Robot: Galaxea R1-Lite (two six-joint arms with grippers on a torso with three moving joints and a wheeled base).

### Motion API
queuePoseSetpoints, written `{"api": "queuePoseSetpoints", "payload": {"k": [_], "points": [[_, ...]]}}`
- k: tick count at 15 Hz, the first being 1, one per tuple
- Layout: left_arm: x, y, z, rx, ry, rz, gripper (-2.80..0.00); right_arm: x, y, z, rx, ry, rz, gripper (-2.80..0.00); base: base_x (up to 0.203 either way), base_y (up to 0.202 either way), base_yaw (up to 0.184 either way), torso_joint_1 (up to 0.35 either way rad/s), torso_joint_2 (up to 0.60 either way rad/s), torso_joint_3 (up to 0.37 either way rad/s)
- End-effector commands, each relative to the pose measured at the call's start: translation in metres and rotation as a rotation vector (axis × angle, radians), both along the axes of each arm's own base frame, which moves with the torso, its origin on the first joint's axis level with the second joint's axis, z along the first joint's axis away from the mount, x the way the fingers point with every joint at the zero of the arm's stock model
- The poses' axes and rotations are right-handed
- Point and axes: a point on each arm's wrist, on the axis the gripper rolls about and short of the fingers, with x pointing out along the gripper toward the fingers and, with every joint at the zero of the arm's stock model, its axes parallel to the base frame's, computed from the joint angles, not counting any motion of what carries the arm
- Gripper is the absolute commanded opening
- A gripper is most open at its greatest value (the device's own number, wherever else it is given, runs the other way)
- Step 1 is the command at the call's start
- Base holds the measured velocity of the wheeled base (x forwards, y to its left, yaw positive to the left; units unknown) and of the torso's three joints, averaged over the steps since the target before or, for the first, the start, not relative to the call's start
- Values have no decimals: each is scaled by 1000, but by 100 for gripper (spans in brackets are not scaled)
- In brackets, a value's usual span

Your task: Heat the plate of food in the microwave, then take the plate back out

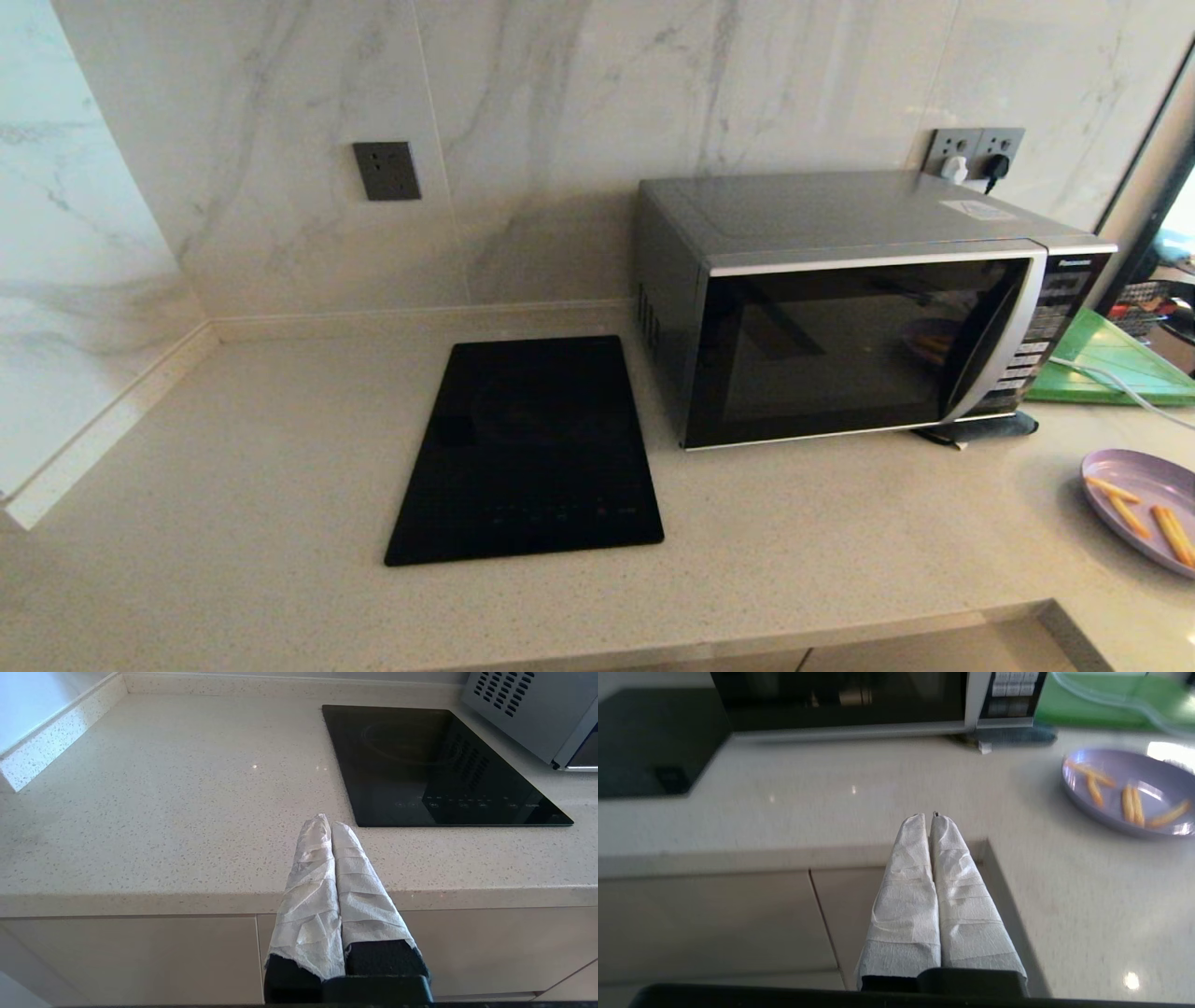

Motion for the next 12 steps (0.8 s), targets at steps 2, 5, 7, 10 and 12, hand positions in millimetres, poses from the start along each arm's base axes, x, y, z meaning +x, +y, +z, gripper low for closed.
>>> {"api": "queuePoseSetpoints", "payload": {"k": [2,5,7,10,12], "points": [[0,0,0,0,1,1,-280,2,0,-4,-2,12,4,-280,0,0,0,0,0,0],[0,0,0,0,1,1,-280,2,0,-4,103,7,-7,-280,0,0,0,0,0,0],[0,0,0,0,1,1,-280,2,0,-4,115,6,-17,-280,0,0,0,0,0,0],[0,0,0,0,0,1,-280,2,0,-4,116,6,-17,-280,0,0,0,0,0,0],[0,0,0,0,1,1,-280,2,0,-4,115,6,-17,-280,0,0,0,0,0,0]]}}
